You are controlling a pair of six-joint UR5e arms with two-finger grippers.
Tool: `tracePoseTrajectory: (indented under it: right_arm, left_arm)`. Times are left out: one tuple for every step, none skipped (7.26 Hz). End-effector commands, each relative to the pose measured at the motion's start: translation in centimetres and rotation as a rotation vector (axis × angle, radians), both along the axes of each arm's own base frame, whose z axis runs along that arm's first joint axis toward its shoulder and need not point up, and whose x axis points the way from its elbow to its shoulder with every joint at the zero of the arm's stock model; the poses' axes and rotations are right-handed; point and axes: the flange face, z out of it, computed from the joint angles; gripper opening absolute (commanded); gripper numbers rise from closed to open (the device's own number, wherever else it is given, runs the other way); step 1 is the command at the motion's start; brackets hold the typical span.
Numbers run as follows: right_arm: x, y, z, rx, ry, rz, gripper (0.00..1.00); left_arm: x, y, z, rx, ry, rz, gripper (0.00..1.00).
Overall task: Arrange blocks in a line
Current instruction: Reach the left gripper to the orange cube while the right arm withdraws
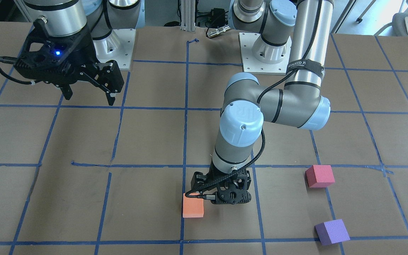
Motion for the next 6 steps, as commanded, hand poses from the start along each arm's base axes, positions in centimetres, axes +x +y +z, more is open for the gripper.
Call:
tracePoseTrajectory:
  right_arm:
    - [-0.3,-0.1,0.2,-0.008,0.001,-0.007,1.00]
    - [-0.3,-0.2,0.0,-0.005,0.001,-0.007,1.00]
    - [-0.3,-0.2,-0.1,-0.004,0.004,-0.008,1.00]
    - [-0.3,-0.2,-0.1,-0.002,0.004,-0.008,1.00]
    - [-0.4,-0.1,-0.1,-0.002,0.006,-0.006,1.00]
    - [-0.4,-0.1,-0.1,0.001,0.009,-0.007,1.00]
  left_arm:
    - [-2.8,-2.1,-2.6,-0.015,0.016,0.045,1.00]
    - [-3.4,-2.6,-3.6,-0.011,0.009,0.042,1.00]
    - [-4.0,-2.5,-4.7,-0.003,0.009,0.037,1.00]
    - [-4.1,-2.6,-5.4,0.008,0.012,0.035,1.00]
    - [-4.1,-2.6,-6.2,0.020,0.010,0.040,1.00]
    - [-4.5,-2.4,-6.2,0.022,0.011,0.034,1.00]
